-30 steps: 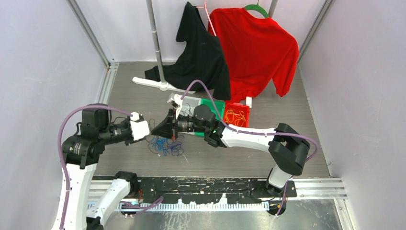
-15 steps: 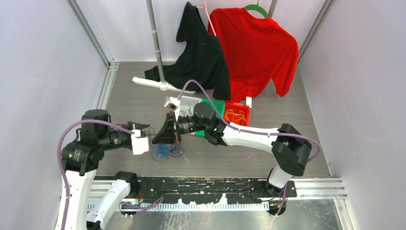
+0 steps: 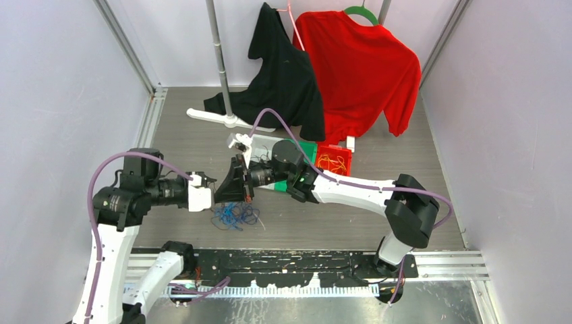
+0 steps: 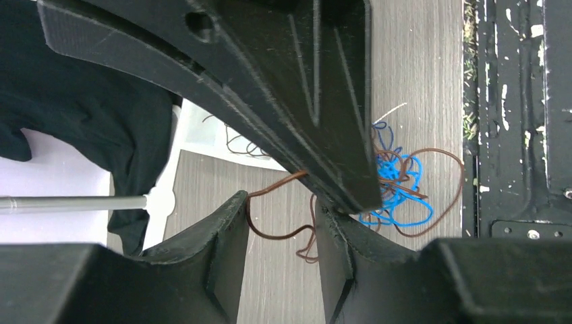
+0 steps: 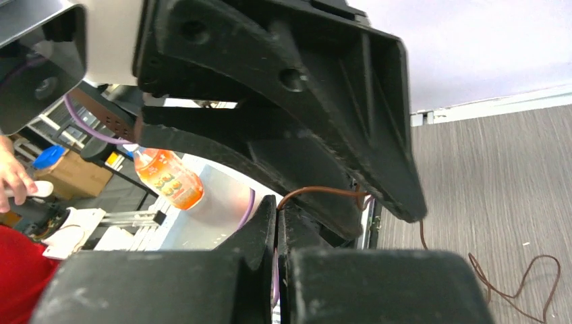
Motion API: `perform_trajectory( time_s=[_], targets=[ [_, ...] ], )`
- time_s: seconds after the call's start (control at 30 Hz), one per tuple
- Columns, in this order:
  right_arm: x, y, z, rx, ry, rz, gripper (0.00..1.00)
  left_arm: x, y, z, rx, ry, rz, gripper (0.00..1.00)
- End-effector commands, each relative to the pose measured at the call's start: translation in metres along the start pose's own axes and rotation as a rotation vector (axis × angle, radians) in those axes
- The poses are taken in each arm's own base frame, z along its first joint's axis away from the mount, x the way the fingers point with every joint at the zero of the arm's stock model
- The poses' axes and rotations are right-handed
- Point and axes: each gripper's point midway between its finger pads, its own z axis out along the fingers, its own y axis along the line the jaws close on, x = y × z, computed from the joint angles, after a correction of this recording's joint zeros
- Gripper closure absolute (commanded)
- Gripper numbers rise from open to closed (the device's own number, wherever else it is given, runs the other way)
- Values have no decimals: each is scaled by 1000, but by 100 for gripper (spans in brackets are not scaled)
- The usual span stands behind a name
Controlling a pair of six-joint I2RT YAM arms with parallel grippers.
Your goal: Untangle the cables
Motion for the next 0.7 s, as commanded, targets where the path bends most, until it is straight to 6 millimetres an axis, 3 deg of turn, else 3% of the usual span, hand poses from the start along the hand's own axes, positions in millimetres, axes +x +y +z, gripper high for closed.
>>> perform_trajectory(
  time_s=[0.0, 0.07, 0.13, 0.2, 0.23, 0.37, 0.5, 0.67],
  targets=[
    [-25, 23, 12, -79, -44, -59, 99, -19, 13, 1, -59, -87, 26, 61],
    [-23, 20, 12, -74, -41, -53, 99, -20, 22, 1, -108, -100, 45, 68],
    [-20, 17, 12, -62, -42, -46, 99, -22, 31, -1, -155, -100, 68, 82],
    [-19, 14, 12, -50, -56, -39, 89, -26, 40, -5, -200, -105, 82, 98],
    [-20, 11, 12, -41, -75, -32, 83, -30, 44, -8, -226, -116, 79, 100],
    [-36, 12, 20, -93, -189, 15, 73, -55, 67, -20, -326, -199, 19, 100],
    [-51, 4, 30, -133, -301, 90, 72, -73, 75, -31, -355, -237, -35, 100],
    [-42, -30, 32, -12, -361, 110, 75, -90, 83, -49, -409, -247, -24, 100]
  ],
)
